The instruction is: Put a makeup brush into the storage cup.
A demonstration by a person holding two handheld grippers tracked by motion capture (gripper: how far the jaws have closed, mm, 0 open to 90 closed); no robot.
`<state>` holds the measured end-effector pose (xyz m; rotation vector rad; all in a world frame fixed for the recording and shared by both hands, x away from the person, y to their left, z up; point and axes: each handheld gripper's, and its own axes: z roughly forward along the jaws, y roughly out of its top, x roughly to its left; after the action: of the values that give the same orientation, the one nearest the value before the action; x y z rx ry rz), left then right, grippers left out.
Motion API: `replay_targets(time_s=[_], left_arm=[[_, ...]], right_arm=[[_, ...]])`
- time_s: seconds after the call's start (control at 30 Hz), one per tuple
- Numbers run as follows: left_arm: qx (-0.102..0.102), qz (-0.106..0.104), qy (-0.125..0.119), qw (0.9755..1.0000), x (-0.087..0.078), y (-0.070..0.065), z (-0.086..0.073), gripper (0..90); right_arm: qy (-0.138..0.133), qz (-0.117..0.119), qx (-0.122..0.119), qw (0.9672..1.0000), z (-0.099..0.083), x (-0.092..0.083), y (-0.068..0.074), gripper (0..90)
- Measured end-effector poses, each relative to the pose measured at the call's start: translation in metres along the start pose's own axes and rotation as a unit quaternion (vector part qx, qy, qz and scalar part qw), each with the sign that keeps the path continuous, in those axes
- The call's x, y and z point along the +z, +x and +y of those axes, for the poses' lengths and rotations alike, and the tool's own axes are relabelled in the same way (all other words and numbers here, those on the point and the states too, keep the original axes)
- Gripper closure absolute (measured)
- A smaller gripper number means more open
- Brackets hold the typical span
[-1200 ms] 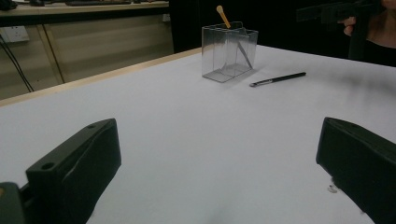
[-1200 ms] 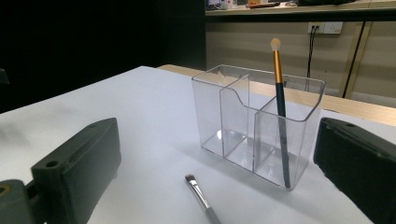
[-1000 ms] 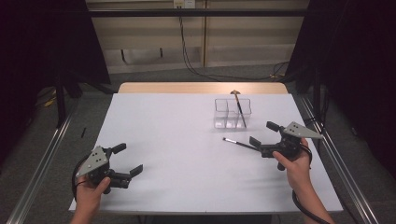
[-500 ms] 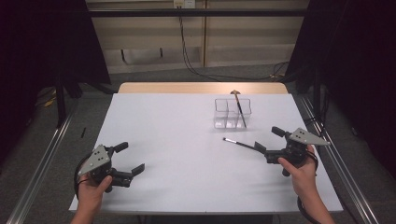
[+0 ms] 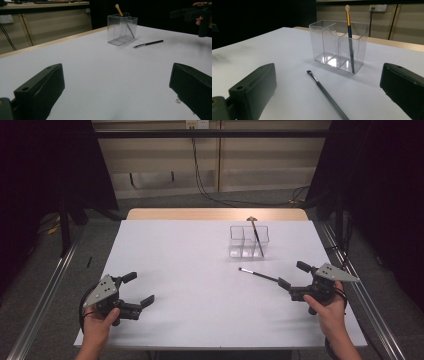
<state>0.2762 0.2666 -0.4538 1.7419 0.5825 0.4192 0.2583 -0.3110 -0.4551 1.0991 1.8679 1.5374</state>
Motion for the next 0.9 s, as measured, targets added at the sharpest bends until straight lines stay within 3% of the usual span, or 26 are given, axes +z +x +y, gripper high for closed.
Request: replay_targets(time_s=[0.3,0.9], left_arm=[[0.001,0.002,0.001,1.0,-0.001,-0.001,0.0,0.0],[0.001,-0.003,0.001,1.0,0.001,-0.002,0.001,0.0]], right_arm=[[0.007,-0.006,0.003,1.0,-0.007,-0.013,-0.002,0.4],[0.009,-0.008,-0.013,0.9998,-0.014,-0.025,0.0,0.4]])
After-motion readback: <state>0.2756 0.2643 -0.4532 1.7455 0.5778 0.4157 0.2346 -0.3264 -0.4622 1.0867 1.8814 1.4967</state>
